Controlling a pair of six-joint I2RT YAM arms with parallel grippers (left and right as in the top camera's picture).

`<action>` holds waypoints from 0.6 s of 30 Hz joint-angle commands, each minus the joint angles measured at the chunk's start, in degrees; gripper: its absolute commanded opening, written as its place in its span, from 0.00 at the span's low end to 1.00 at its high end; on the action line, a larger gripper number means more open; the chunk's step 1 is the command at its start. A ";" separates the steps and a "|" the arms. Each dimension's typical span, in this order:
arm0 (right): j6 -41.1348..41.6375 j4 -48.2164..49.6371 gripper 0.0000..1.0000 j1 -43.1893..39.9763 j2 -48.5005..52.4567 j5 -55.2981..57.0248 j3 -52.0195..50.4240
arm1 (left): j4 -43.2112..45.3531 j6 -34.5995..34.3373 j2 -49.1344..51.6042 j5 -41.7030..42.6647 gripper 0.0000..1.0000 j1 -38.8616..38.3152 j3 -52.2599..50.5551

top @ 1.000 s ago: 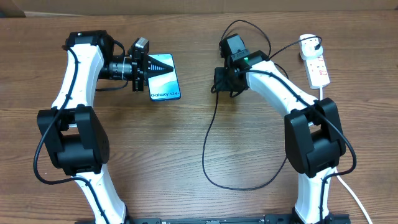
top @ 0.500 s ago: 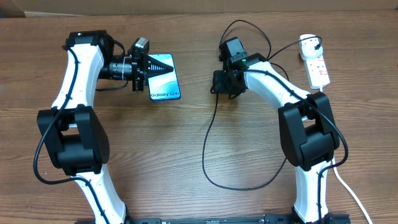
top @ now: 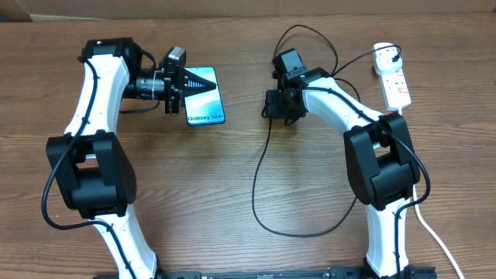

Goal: Plug charger to phone and switch on socket
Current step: 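Close the right gripper on the USB-C connector and hold it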

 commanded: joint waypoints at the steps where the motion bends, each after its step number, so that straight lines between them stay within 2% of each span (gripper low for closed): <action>1: -0.22 -0.02 0.31 0.28 0.76 0.48 1.29 | -0.13 1.49 -2.21 1.57 0.04 -0.39 0.83; 10: -0.22 0.17 0.29 0.57 1.16 0.57 -0.15 | -0.13 1.49 -2.21 1.57 0.04 -0.39 0.85; 13: -0.22 0.22 0.24 0.61 1.16 0.72 -0.20 | -0.15 1.49 -2.21 1.57 0.04 -0.39 0.85; 18: -0.24 -0.20 0.22 0.66 1.16 1.18 -0.22 | -0.15 1.49 -2.21 1.57 0.04 -0.39 0.85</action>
